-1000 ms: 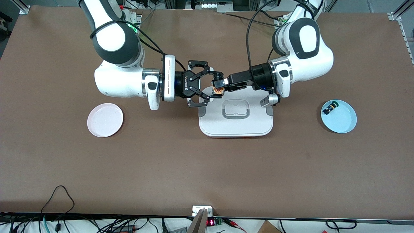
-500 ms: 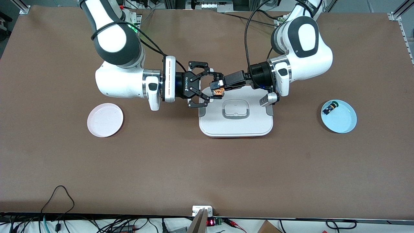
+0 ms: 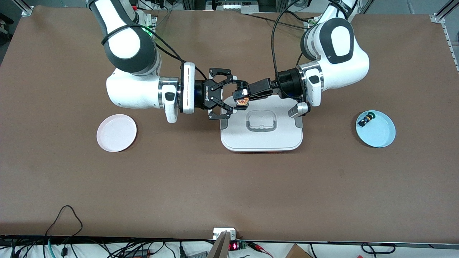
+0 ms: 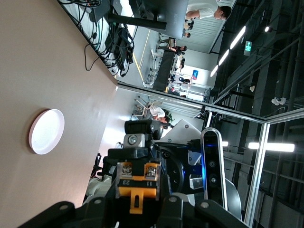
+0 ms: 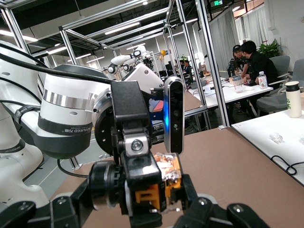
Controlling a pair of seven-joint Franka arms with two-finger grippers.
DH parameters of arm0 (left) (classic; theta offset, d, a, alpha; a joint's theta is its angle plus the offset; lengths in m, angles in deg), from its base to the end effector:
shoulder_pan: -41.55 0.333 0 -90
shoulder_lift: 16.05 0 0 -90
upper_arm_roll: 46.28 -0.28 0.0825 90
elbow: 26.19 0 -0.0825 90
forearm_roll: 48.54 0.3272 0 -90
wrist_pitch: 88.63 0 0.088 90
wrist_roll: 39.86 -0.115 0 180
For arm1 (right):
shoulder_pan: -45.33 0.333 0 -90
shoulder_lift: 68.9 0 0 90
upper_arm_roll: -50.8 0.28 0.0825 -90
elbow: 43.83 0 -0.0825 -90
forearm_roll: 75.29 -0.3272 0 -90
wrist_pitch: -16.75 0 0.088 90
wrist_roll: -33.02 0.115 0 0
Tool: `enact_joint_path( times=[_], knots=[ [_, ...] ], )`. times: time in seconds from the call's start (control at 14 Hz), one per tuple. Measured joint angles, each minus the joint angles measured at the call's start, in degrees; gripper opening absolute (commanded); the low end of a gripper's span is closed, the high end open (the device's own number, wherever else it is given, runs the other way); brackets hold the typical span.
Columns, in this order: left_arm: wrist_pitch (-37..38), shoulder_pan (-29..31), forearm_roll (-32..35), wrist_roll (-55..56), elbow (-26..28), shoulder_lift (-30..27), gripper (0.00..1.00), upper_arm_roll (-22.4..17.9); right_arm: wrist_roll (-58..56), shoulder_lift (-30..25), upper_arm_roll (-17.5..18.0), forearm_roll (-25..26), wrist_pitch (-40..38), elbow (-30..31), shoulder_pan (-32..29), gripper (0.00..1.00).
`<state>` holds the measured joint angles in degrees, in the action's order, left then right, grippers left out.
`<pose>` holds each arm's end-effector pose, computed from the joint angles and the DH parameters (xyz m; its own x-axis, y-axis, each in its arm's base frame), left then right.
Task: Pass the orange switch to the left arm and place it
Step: 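Open the right gripper and withdraw while the left gripper carries the switch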
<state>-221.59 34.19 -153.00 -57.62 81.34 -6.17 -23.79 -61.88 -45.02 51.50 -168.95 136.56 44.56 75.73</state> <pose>0.5022 -0.3016 0.4657 0.9343 0.2639 -0.2396 0.2562 -0.0301 0.9661 0.5265 0.3814 0.4610 0.2783 0.1372 0.9506 0.9599 -0.0040 -0.2804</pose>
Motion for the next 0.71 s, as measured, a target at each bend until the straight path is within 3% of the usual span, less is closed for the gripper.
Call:
enact_joint_path(
  times=[0.43,0.71],
  knots=[
    [0.1,2.5,0.7,0.0,1.4,0.0,0.00,-0.6,-0.1,0.0,-0.8,0.0,0.2,-0.1,-0.2,1.00],
    [1.2,8.6,12.1,0.0,6.7,0.0,0.00,-1.3,-0.1,-0.1,-2.4,0.8,-2.3,1.9,-3.8,1.00]
  ],
)
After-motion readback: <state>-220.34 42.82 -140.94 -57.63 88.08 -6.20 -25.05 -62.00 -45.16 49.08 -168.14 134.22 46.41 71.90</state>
